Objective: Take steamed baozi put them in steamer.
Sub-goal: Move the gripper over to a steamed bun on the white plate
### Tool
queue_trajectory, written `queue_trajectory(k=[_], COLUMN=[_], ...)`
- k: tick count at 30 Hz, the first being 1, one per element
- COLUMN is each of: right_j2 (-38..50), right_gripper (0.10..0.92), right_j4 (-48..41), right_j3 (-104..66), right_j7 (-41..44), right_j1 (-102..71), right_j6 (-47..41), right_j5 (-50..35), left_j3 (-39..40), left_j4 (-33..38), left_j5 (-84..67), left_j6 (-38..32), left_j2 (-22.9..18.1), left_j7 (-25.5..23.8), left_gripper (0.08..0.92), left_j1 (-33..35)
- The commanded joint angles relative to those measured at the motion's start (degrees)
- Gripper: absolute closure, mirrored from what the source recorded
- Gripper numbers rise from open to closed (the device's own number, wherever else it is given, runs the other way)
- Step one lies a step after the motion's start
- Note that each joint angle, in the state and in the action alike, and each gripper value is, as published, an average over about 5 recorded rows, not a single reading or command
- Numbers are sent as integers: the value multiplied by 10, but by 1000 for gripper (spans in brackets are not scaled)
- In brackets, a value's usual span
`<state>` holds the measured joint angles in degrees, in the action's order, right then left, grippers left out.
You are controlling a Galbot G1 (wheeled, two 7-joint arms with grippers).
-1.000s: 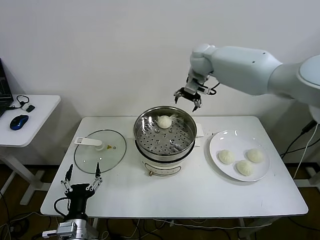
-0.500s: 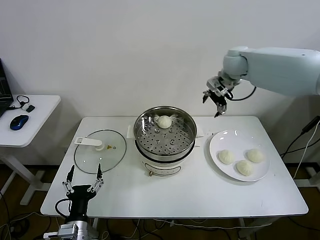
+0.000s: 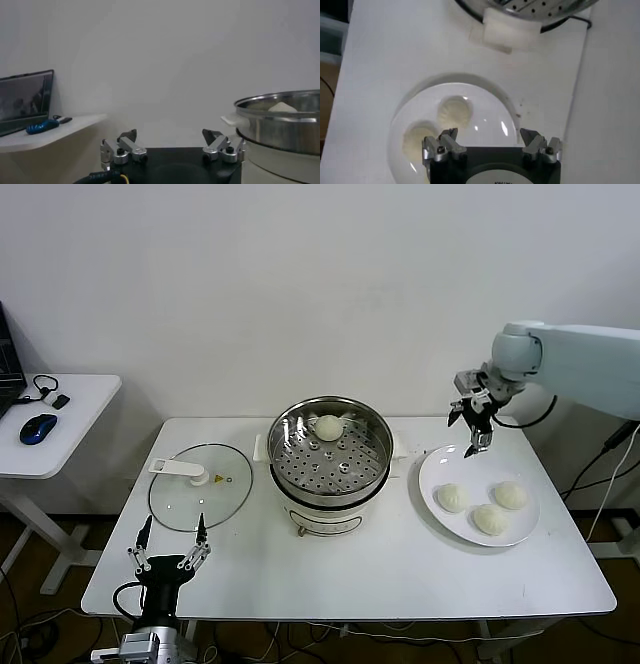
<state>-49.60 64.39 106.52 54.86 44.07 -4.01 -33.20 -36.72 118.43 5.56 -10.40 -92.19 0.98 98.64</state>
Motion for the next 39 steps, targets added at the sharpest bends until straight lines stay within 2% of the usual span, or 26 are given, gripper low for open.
queue_trajectory(k=[1,39], right_j2=[25,-14], right_gripper=[203,203], right_j4=[-6,-108], right_j3=[-46,-106], right_j7=[-5,-20], right_j1=[-98,-199], right_j6=[-17,7], right_j5=[7,56], left_j3=[-4,-14], left_j4=[-2,-22], left_j5=[0,-6], left_j6=[1,3], left_j2=[-27,-25], left_j7=[0,-3], left_gripper=[177,177], left_j1=[-1,-19])
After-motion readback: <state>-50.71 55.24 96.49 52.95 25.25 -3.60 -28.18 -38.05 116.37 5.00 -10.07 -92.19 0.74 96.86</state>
